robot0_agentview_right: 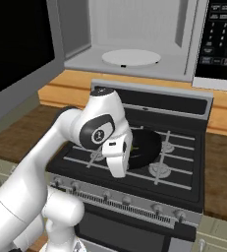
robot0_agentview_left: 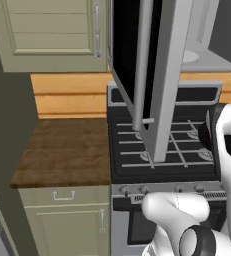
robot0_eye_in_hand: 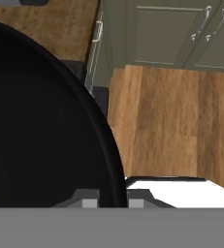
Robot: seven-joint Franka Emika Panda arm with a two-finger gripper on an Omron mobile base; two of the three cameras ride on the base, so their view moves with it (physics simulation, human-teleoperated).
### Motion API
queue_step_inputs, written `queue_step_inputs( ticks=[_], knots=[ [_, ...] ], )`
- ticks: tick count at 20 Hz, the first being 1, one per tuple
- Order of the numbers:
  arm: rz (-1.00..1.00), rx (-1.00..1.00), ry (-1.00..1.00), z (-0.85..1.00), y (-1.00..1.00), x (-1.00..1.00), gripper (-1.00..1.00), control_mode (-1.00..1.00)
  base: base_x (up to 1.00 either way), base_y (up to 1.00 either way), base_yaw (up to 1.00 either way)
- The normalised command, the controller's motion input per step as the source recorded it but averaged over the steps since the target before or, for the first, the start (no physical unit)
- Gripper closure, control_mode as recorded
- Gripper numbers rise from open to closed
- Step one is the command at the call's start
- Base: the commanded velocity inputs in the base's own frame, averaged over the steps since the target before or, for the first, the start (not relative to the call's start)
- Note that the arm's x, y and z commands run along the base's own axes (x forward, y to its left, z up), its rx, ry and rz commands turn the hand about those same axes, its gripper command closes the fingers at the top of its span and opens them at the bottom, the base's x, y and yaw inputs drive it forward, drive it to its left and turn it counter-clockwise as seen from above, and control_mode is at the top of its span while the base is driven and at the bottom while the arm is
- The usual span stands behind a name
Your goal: Pick the eggplant from the sink and place it in the bowl. Then pick the bowl and place it in the microwave. Then close the microwave door and press the start button.
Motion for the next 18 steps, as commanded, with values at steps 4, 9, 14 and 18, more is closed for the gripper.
queue_step_inputs(
  ticks=[4,9,14,18],
  knots=[
    [0.0,0.0,0.0,0.0,0.0,0.0,1.0,1.0,0.34,0.0,-0.05],
    [0.0,0.0,0.0,0.0,0.0,0.0,1.0,1.0,0.2,0.0,-0.09],
    [0.0,0.0,0.0,0.0,0.0,0.0,1.0,1.0,0.38,0.0,-0.17],
    [0.0,0.0,0.0,0.0,0.0,0.0,1.0,1.0,0.52,0.0,-0.02]
  ],
)
